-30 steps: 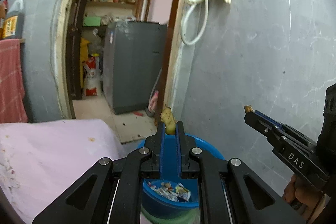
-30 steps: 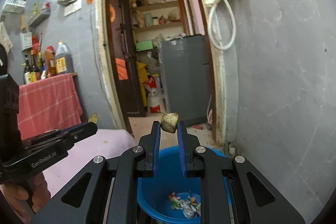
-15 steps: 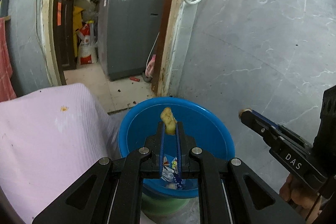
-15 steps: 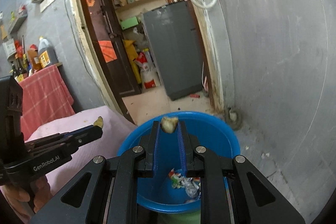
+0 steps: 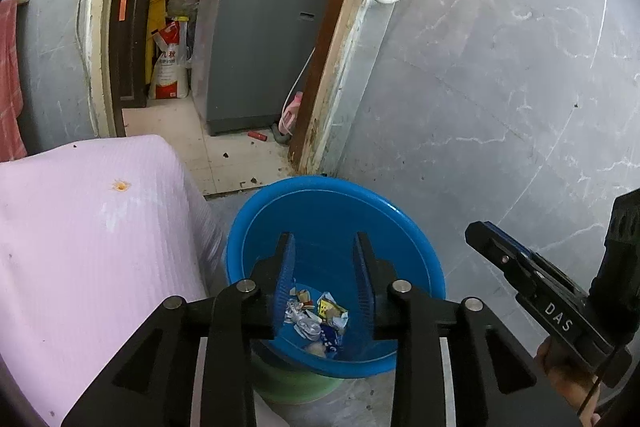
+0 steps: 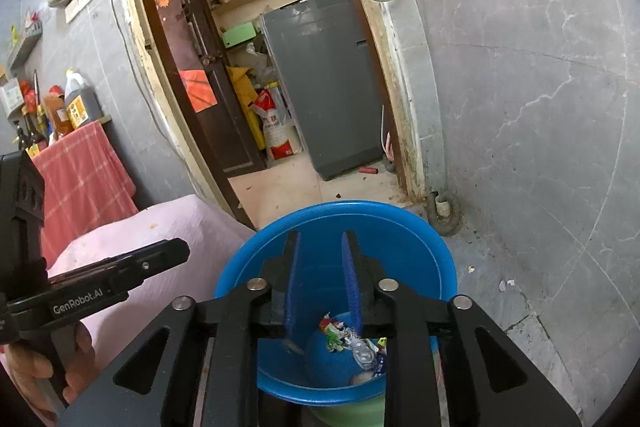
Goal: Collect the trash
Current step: 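Carry both food bits over the blue basin and open both tools, then move both tools back over the cleared pink sheet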
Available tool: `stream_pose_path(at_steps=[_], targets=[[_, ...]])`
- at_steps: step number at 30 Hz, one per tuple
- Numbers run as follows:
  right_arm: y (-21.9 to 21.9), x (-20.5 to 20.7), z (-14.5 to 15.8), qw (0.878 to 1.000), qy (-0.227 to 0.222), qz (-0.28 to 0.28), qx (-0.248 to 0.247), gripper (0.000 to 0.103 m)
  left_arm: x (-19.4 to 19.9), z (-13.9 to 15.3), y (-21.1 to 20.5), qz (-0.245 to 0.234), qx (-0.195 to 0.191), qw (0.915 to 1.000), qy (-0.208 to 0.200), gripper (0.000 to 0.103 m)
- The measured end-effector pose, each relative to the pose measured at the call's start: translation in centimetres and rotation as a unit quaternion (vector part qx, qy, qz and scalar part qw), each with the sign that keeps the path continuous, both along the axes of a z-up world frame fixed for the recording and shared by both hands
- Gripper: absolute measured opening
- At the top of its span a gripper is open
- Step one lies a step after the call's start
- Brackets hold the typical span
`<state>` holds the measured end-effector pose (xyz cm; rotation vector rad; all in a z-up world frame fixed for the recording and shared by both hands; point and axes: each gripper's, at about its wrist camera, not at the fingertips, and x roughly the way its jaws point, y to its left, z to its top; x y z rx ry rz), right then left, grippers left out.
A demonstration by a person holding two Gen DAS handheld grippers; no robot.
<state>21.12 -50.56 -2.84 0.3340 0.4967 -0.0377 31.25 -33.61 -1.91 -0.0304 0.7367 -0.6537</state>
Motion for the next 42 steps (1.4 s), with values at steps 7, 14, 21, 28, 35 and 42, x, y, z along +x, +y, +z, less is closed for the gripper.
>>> stream_pose_path(at_steps=[7,14,21,28,35,42], targets=[[0.5,-1.2,2.2,0.999,-0.030,-0.010,-0.024,0.047,-0.7,2.1,1.8,0.027,-0.021,0.9991,-0.024,0.050],[1.4,-2.2,4.5,0.997,-0.057,-0.017,-0.041,0.070,-1.5,4.3,4.1,0.055,-0.028,0.9966,-0.055,0.073],[2.3,-2.6,5.4,0.996,-0.067,-0.019,-0.048,0.092,-2.9,5.5,5.9,0.077,-0.020,0.9925,-0.093,0.095],[3.1,-3.4,5.8,0.996,-0.072,-0.020,-0.045,0.103,-3.9,5.9,7.7,0.088,-0.019,0.9897,-0.111,0.099],[4.2,-4.4,6.5,0.996,-0.076,-0.017,-0.052,0.103,-5.0,6.7,9.9,0.101,-0.034,0.9874,-0.117,0.101],[5.2,-5.1,7.1,0.995,-0.082,-0.016,-0.050,0.103,-5.9,7.3,11.2,0.109,-0.030,0.9853,-0.128,0.101]])
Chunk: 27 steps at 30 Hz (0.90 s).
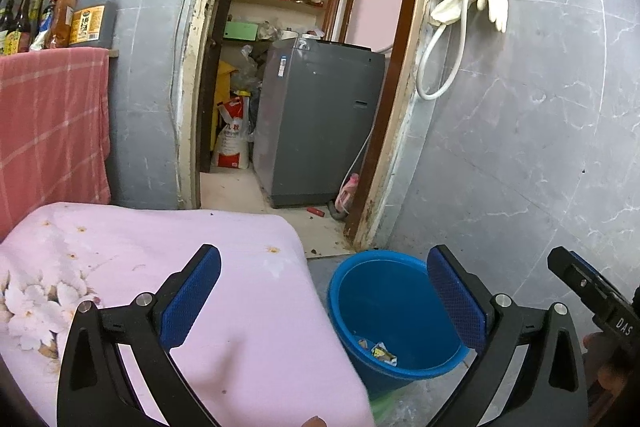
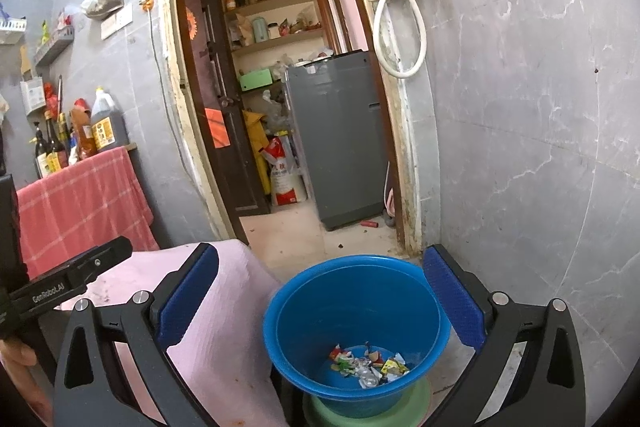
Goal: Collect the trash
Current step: 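Move both tools back over the cleared pink sheet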
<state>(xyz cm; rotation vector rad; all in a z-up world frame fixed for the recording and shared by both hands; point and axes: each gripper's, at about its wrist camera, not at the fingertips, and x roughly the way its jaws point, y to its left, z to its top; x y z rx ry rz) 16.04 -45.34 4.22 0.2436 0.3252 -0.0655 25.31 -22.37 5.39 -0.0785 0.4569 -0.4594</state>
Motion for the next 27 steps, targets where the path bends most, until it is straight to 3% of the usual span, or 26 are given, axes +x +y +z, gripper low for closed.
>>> stream_pose_path(at_steps=[27], targets=[[4.8,-7.2,0.7,0.999,-0.039,-0.001,-0.032,0.103,-7.7,-0.1,4.4,0.001,0.007,0.9985,-0.053,0.101]])
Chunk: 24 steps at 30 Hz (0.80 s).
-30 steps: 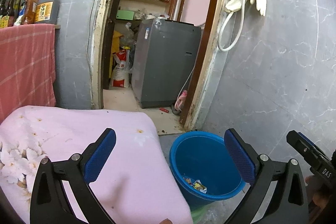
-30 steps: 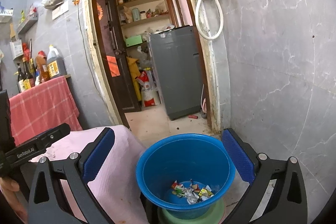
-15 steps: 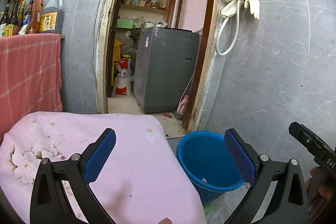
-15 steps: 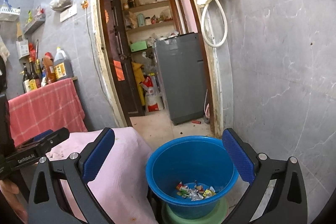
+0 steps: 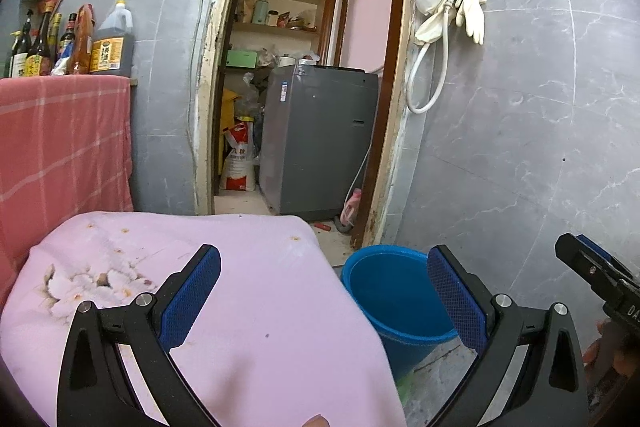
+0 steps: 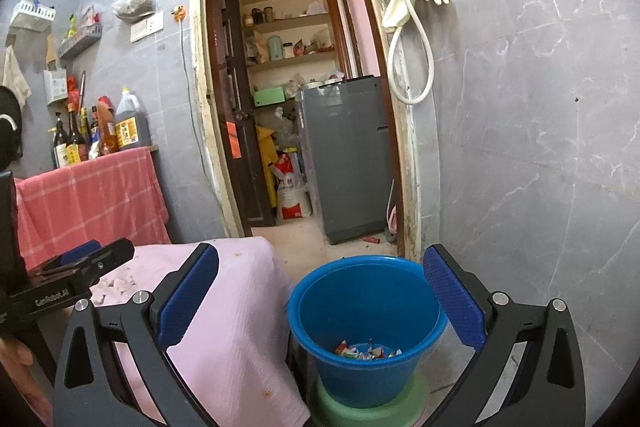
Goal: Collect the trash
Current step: 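Move both tools back over the cleared pink sheet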
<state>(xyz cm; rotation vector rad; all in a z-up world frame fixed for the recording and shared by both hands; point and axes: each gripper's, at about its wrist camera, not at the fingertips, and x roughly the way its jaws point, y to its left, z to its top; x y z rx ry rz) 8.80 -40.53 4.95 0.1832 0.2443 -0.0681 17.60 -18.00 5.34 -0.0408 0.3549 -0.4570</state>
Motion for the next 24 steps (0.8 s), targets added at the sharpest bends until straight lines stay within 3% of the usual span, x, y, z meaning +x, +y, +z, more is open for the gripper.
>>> stream_pose_path(at_steps=[24], targets=[[4.2,-5.5,-1.4,0.999,-0.010,-0.008,-0.032,0.103,-6.0,-2.7,5.4,0.053,0.016,0.9983,0.015,0.101]])
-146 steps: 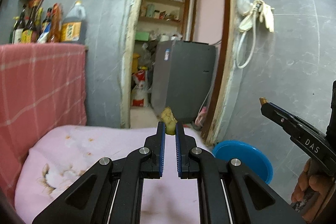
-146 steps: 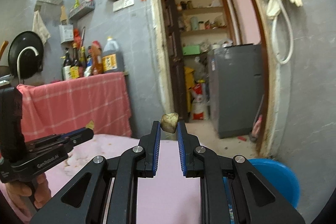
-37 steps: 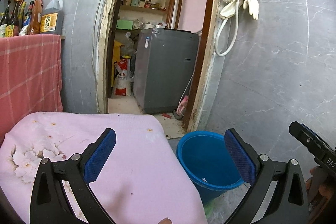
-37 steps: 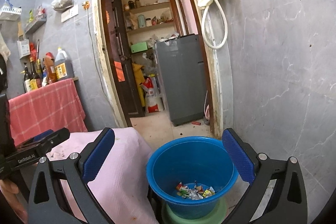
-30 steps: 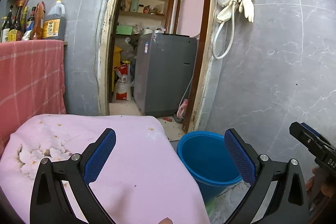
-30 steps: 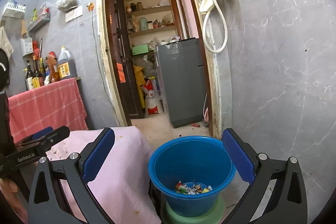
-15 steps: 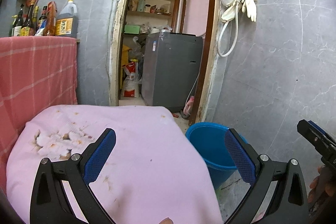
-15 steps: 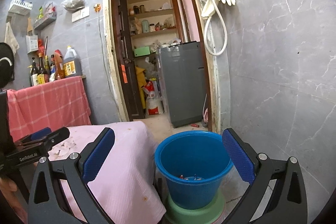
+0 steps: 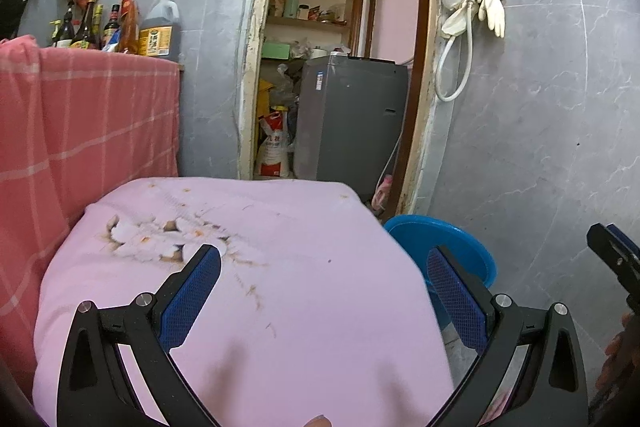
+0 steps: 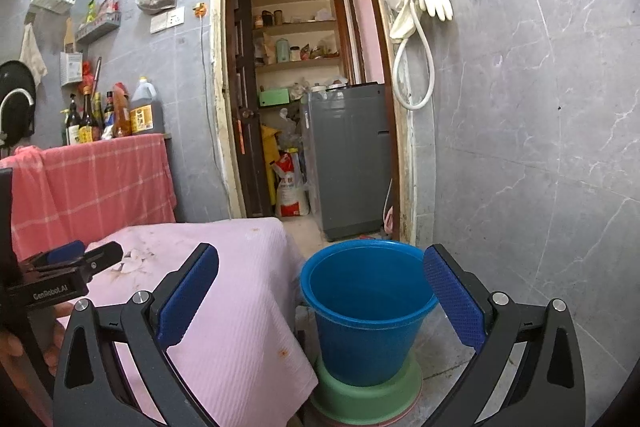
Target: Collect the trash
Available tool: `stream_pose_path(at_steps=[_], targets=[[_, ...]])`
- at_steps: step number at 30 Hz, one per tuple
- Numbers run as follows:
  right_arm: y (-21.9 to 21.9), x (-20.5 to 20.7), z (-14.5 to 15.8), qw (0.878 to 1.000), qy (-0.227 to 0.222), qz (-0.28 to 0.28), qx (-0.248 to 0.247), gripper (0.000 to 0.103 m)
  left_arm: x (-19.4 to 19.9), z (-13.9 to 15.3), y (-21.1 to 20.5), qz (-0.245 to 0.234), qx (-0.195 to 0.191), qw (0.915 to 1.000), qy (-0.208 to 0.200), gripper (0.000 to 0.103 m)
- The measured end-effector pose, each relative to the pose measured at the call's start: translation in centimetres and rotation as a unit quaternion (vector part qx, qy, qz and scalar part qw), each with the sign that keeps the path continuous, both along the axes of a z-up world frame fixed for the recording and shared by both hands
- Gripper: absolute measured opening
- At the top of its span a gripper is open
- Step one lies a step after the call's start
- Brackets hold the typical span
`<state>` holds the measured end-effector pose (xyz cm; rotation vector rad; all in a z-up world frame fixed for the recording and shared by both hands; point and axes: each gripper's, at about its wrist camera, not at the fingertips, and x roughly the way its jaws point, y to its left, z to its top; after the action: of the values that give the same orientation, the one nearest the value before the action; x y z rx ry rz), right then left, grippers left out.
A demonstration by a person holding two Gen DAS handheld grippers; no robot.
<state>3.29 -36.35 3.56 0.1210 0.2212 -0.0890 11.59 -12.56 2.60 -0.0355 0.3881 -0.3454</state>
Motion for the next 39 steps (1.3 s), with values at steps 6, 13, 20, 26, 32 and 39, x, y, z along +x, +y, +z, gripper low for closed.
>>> stream_pose_path(at_steps=[6,13,20,26,32,39], targets=[[1.0,-1.3,-0.8,1.000,-0.011,-0.006,-0.012,0.103,-1.3,-0.8,1.0,0.009,-0.002,0.9999,-0.006,0.101],[1.6,-2.3,-1.5,1.000,-0.019,-0.011,-0.019,0.103,-3.1,-1.4,1.6,0.019,0.001,0.9997,-0.018,0.101],[1.9,-3.0,-2.1,0.999,-0.020,-0.017,-0.022,0.103,-4.9,-2.2,1.6,0.025,0.012,0.9991,-0.032,0.101],[2.1,-3.3,-2.7,0.999,-0.013,-0.017,-0.028,0.103,-6.1,-3.2,2.1,0.031,0.008,0.9986,-0.043,0.101],[2.2,-4.0,-3.3,0.999,-0.009,-0.019,-0.026,0.103,-6.8,-3.7,2.3,0.033,0.011,0.9982,-0.049,0.101],[2.1,-4.3,-4.3,0.999,0.004,-0.031,-0.021,0.103,-7.4,-4.3,2.0,0.024,0.017,0.9982,-0.051,0.101]])
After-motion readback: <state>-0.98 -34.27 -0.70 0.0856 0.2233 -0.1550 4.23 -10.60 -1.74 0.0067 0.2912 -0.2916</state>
